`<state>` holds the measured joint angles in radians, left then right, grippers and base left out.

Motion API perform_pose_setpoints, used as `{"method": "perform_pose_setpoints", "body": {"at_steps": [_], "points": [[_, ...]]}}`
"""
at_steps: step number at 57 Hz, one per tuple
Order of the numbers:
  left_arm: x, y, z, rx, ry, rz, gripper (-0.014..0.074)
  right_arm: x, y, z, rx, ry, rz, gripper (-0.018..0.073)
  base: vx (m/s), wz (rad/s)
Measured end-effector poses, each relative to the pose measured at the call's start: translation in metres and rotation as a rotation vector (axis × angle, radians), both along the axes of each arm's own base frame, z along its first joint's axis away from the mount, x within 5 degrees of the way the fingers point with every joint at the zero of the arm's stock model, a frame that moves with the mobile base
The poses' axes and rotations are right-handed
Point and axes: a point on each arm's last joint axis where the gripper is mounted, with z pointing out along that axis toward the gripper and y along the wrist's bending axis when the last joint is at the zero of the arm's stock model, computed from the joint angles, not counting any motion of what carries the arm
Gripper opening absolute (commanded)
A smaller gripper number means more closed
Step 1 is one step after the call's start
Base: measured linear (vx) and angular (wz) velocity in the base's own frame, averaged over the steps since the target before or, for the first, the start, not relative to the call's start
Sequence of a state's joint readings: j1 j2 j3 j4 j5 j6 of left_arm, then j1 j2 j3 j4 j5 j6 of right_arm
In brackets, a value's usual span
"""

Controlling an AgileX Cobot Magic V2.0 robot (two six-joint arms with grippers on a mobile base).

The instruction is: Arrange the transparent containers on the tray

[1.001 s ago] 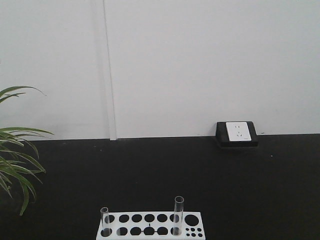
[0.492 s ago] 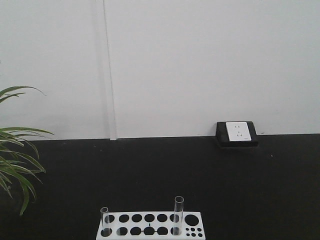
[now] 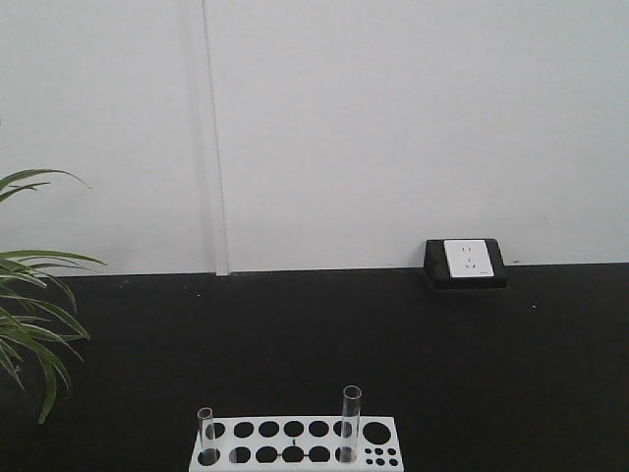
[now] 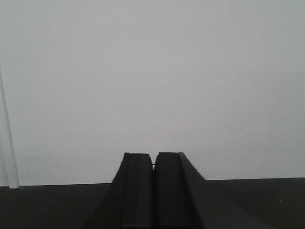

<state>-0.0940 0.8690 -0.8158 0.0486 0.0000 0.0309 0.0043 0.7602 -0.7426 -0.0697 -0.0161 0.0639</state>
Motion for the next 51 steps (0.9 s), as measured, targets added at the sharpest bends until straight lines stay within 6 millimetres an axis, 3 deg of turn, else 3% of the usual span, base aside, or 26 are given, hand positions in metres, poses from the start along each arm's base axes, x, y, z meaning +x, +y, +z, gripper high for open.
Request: {"method": "perform_pose_setpoints", "body": {"at_steps": [4,14,22,43,51], "points": [[0.0,0.0,0.0,0.0,0.0,0.0,0.0225,0.0,0.0,-0.001,0.0,0.007,0.0,0.025,0.0,0.0],[0.0,0.0,0.0,0.0,0.0,0.0,0.0459,0.0,0.0,-0.002,0.0,0.024,-0.002,0.0566,0.0,0.0],[0.0,0.0,0.0,0.0,0.0,0.0,0.056,0.0,0.0,-0.002,0.0,0.026,-0.002,0.072,0.0,0.0],[0.0,0.0,0.002,-0.003,-0.027,-0.001,0.0576,0.001,0.0,-0.002,0.035,0.019,0.002,0.0667,0.0,0.0],[0.001,-0.004,-0.015,-0.005,-0.055,-0.025,0.0573,0.005,0.0,-0.005,0.039,0.036,0.002,0.0603,0.0,0.0]]}}
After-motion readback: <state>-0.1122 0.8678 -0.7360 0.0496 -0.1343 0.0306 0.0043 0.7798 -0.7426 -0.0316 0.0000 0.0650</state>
